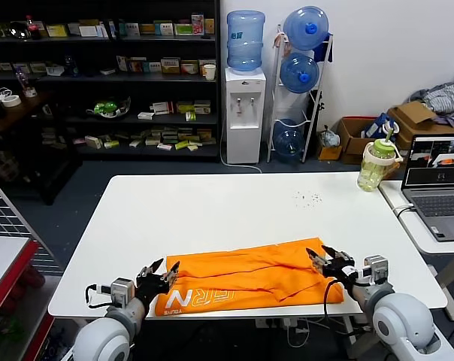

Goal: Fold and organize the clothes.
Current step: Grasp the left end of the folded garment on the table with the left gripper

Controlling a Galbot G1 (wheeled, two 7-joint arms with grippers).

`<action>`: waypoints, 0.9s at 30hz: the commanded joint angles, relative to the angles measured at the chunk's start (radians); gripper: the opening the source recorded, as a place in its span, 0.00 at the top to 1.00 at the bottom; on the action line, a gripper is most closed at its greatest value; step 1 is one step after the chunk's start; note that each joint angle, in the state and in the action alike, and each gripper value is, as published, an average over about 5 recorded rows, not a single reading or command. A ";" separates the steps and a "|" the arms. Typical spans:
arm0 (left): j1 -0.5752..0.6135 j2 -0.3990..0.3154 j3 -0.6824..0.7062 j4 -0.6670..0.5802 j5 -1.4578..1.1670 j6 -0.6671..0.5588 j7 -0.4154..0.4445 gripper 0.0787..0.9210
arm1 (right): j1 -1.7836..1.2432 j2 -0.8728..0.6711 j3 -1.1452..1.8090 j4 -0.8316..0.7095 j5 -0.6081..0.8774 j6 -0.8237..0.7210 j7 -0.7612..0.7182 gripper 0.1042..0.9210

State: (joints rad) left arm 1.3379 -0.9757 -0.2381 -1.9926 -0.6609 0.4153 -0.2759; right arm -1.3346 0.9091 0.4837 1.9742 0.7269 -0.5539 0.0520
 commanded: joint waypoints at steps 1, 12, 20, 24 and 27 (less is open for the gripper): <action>0.060 -0.048 -0.020 0.040 0.065 -0.022 0.010 0.31 | -0.081 0.007 0.070 0.042 -0.007 0.009 -0.008 0.30; 0.010 -0.115 -0.011 0.143 0.093 -0.056 0.029 0.12 | -0.093 0.024 0.081 0.052 -0.017 0.007 -0.007 0.12; -0.001 -0.133 0.003 0.193 0.094 -0.065 0.028 0.22 | -0.088 0.023 0.080 0.049 -0.017 0.007 -0.005 0.12; -0.007 -0.141 0.010 0.212 0.095 -0.066 0.028 0.37 | -0.085 0.025 0.079 0.045 -0.016 0.008 -0.005 0.12; -0.013 -0.146 0.013 0.222 0.096 -0.067 0.027 0.47 | -0.084 0.026 0.077 0.044 -0.017 0.008 -0.005 0.12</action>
State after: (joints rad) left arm 1.3305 -1.1041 -0.2280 -1.8169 -0.5727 0.3519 -0.2498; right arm -1.4114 0.9331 0.5551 2.0167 0.7112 -0.5472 0.0470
